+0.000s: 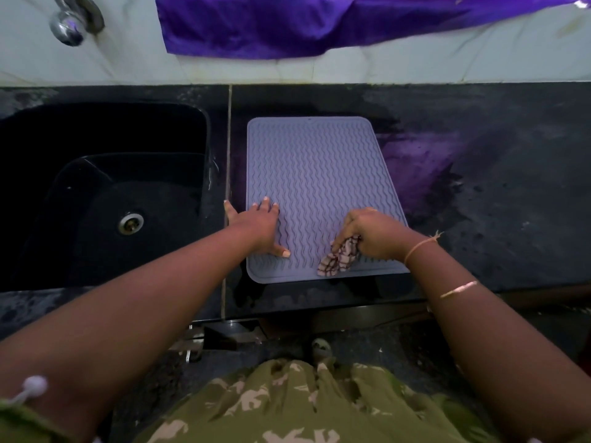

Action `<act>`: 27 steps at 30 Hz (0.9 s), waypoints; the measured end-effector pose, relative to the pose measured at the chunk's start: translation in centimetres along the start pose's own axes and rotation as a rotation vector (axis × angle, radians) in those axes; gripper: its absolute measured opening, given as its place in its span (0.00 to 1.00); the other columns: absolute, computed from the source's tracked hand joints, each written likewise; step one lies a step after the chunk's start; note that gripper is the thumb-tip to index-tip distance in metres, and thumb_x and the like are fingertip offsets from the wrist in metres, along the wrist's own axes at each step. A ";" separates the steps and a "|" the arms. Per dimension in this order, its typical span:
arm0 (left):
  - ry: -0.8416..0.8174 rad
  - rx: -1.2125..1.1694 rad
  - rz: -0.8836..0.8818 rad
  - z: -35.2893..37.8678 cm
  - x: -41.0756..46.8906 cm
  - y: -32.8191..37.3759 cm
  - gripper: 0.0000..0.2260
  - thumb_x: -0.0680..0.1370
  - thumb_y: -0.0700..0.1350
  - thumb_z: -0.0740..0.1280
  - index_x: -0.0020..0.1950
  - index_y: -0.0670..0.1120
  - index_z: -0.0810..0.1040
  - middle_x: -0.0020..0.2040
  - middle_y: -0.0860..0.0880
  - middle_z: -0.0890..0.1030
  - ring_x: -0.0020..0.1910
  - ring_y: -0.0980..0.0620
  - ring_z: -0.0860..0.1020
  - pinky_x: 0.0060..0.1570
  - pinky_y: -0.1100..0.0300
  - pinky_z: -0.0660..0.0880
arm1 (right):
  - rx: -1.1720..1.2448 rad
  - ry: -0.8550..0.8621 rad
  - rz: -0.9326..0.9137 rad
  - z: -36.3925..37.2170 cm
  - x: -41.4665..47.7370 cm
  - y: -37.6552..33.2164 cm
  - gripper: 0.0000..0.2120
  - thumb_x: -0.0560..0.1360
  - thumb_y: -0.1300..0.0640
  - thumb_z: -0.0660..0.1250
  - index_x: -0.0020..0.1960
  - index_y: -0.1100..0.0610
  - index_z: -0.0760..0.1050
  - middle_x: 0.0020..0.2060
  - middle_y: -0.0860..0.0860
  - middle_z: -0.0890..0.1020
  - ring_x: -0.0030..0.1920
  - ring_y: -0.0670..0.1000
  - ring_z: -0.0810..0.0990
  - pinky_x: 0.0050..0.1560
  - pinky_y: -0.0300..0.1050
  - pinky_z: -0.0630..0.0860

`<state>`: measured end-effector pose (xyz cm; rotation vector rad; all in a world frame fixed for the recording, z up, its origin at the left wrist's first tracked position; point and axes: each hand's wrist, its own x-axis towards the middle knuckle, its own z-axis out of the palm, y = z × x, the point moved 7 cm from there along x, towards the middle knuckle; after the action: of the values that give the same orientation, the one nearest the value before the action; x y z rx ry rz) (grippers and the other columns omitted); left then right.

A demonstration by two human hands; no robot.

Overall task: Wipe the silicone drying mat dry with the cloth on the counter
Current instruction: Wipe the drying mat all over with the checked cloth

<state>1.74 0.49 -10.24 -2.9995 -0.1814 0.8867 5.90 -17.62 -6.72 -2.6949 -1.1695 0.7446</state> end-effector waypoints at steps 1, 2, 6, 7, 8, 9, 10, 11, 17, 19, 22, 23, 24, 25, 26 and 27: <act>-0.001 0.013 -0.001 -0.1 0.0 0.0 0.51 0.68 0.70 0.65 0.78 0.47 0.41 0.78 0.47 0.41 0.77 0.46 0.48 0.65 0.28 0.42 | 0.024 0.028 0.022 -0.7 0.4 0.4 0.25 0.70 0.69 0.61 0.56 0.44 0.80 0.54 0.51 0.76 0.57 0.56 0.72 0.58 0.54 0.72; -0.002 0.030 -0.001 -0.2 0.0 0.1 0.51 0.68 0.70 0.65 0.78 0.46 0.41 0.78 0.47 0.42 0.77 0.46 0.48 0.65 0.28 0.42 | 0.062 0.077 0.049 -1.6 0.8 0.9 0.23 0.70 0.69 0.62 0.57 0.47 0.80 0.54 0.54 0.77 0.56 0.58 0.74 0.58 0.54 0.73; -0.024 0.083 -0.017 -0.6 -0.1 0.5 0.51 0.68 0.69 0.65 0.78 0.44 0.42 0.78 0.44 0.44 0.76 0.44 0.51 0.67 0.29 0.42 | 0.142 0.323 0.186 -4.6 3.2 2.2 0.21 0.73 0.62 0.65 0.64 0.50 0.74 0.54 0.58 0.77 0.55 0.61 0.76 0.59 0.54 0.74; -0.034 0.096 -0.024 -0.7 -0.2 0.7 0.51 0.69 0.69 0.65 0.78 0.43 0.42 0.78 0.43 0.44 0.76 0.43 0.52 0.67 0.30 0.42 | 0.116 0.327 0.212 -4.4 3.8 1.8 0.22 0.73 0.60 0.65 0.66 0.49 0.73 0.55 0.58 0.76 0.56 0.61 0.75 0.60 0.55 0.73; -0.043 0.114 -0.028 -0.8 -0.2 0.8 0.51 0.69 0.68 0.65 0.78 0.42 0.42 0.78 0.43 0.44 0.76 0.43 0.52 0.67 0.30 0.42 | 0.084 0.297 0.232 -3.7 4.2 1.2 0.22 0.73 0.59 0.64 0.66 0.48 0.72 0.56 0.57 0.75 0.58 0.61 0.74 0.60 0.57 0.73; -0.051 0.134 -0.031 -0.9 -0.2 1.0 0.51 0.69 0.68 0.65 0.78 0.42 0.42 0.78 0.42 0.44 0.76 0.43 0.52 0.68 0.30 0.43 | 0.054 0.242 0.244 -2.6 4.5 0.6 0.23 0.73 0.60 0.64 0.66 0.47 0.71 0.57 0.56 0.75 0.60 0.60 0.73 0.60 0.59 0.71; -0.059 0.151 -0.035 -0.9 -0.2 1.1 0.51 0.69 0.69 0.64 0.77 0.41 0.42 0.78 0.42 0.44 0.76 0.42 0.52 0.68 0.30 0.43 | 0.028 0.193 0.244 -1.7 4.5 -0.1 0.23 0.73 0.61 0.63 0.66 0.46 0.71 0.58 0.55 0.74 0.62 0.60 0.71 0.61 0.60 0.70; -0.064 0.166 -0.039 -1.0 -0.2 1.1 0.51 0.69 0.69 0.64 0.77 0.41 0.42 0.78 0.42 0.44 0.76 0.42 0.52 0.68 0.31 0.43 | 0.017 0.165 0.235 -1.2 4.3 -0.6 0.24 0.72 0.62 0.63 0.65 0.45 0.71 0.58 0.55 0.73 0.63 0.59 0.69 0.62 0.61 0.68; -0.079 0.192 -0.056 -1.0 -0.3 1.2 0.51 0.70 0.69 0.63 0.77 0.40 0.42 0.78 0.42 0.44 0.76 0.41 0.53 0.68 0.31 0.44 | -0.002 0.041 0.098 0.4 0.8 -1.0 0.26 0.70 0.65 0.59 0.60 0.40 0.75 0.55 0.50 0.73 0.61 0.56 0.68 0.57 0.57 0.65; -0.080 0.177 -0.064 -1.0 -0.2 1.2 0.51 0.69 0.69 0.64 0.77 0.41 0.42 0.78 0.42 0.44 0.76 0.41 0.53 0.68 0.31 0.44 | -0.032 0.041 0.078 0.8 0.0 -1.2 0.26 0.71 0.65 0.59 0.60 0.40 0.75 0.54 0.49 0.74 0.60 0.55 0.68 0.56 0.56 0.65; -0.085 0.154 -0.065 -1.0 -0.2 1.2 0.51 0.69 0.68 0.65 0.77 0.41 0.41 0.78 0.42 0.43 0.76 0.42 0.52 0.67 0.30 0.44 | -0.030 0.035 0.061 0.9 -0.5 -1.3 0.26 0.71 0.65 0.59 0.59 0.39 0.75 0.54 0.49 0.74 0.59 0.55 0.68 0.56 0.56 0.66; -0.088 0.147 -0.065 -1.1 -0.2 1.1 0.52 0.69 0.68 0.65 0.77 0.41 0.41 0.78 0.42 0.43 0.76 0.42 0.52 0.67 0.30 0.44 | -0.029 0.019 0.054 0.9 -0.6 -1.3 0.26 0.71 0.65 0.59 0.58 0.39 0.76 0.54 0.49 0.74 0.59 0.54 0.68 0.57 0.56 0.65; -0.092 0.142 -0.065 -1.1 -0.3 1.1 0.52 0.69 0.68 0.65 0.77 0.42 0.41 0.78 0.43 0.43 0.76 0.42 0.52 0.67 0.30 0.44 | -0.028 -0.003 0.047 0.9 -0.6 -1.3 0.26 0.71 0.66 0.59 0.57 0.38 0.76 0.54 0.48 0.74 0.59 0.54 0.68 0.57 0.56 0.65; -0.096 0.137 -0.064 -1.1 -0.4 1.1 0.52 0.69 0.68 0.65 0.77 0.42 0.41 0.78 0.43 0.42 0.76 0.43 0.52 0.67 0.30 0.43 | -0.025 -0.030 0.042 0.9 -0.6 -1.2 0.26 0.71 0.66 0.59 0.56 0.38 0.77 0.55 0.48 0.74 0.60 0.54 0.67 0.58 0.56 0.64; -0.100 0.130 -0.064 -1.1 -0.4 1.0 0.52 0.69 0.68 0.65 0.77 0.42 0.40 0.78 0.43 0.42 0.76 0.43 0.52 0.67 0.30 0.43 | -0.021 -0.062 0.035 0.9 -0.6 -1.1 0.26 0.71 0.66 0.58 0.55 0.39 0.78 0.56 0.48 0.74 0.60 0.53 0.67 0.58 0.57 0.65; -0.104 0.124 -0.064 -1.0 -0.5 1.0 0.52 0.70 0.67 0.66 0.77 0.42 0.40 0.78 0.43 0.42 0.76 0.43 0.51 0.67 0.30 0.43 | -0.016 -0.094 0.028 0.8 -0.5 -0.9 0.26 0.70 0.67 0.58 0.54 0.39 0.78 0.56 0.47 0.75 0.59 0.53 0.68 0.58 0.56 0.67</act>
<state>1.99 -0.58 -9.13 -2.8203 -0.2142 1.0080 4.65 -17.40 -6.92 -2.7224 -1.1641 0.8786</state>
